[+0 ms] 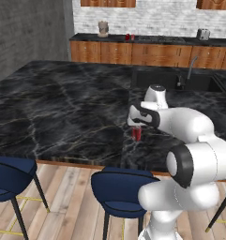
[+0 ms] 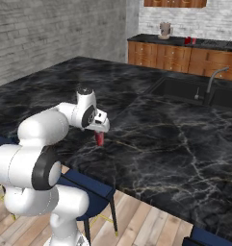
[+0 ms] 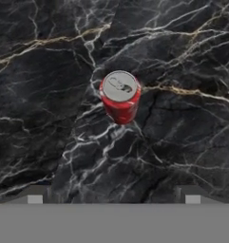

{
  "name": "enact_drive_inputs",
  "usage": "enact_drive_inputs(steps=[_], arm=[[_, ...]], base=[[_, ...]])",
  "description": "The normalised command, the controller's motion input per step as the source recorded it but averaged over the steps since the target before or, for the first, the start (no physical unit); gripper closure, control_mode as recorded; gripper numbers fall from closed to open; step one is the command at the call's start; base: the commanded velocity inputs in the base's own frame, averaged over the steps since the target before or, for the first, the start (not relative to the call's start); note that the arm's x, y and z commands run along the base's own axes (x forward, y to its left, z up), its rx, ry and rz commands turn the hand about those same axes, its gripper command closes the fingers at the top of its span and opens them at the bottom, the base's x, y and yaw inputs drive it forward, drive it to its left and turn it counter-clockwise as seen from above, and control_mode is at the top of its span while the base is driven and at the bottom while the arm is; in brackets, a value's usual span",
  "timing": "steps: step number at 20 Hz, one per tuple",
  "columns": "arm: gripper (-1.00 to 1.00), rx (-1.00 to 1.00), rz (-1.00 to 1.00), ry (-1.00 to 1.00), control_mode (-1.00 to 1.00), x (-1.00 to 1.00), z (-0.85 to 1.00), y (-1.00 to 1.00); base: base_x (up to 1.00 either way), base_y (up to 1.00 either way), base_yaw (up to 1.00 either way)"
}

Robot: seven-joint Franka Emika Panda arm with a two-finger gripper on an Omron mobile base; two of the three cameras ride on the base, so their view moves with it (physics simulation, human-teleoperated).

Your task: Four empty soda cans are scattered around the kitchen. Gather all the cans and cluster them next to the stove for recycling.

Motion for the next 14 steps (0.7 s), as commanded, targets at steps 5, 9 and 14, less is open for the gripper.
enact_drive_inputs(steps=[5, 9, 14], arm=[[-1.00, 0.00, 0.00, 0.00, -1.00, 0.25, -0.17, 0.00], [-1.00, 0.00, 0.00, -0.01, -1.00, 0.00, -0.12, 0.00], [-1.00, 0.00, 0.00, 0.00, -1.00, 0.03, -0.14, 0.00]], base=[[0.00, 0.00, 0.00], [0.00, 0.00, 0.00], [0.00, 0.00, 0.00]])
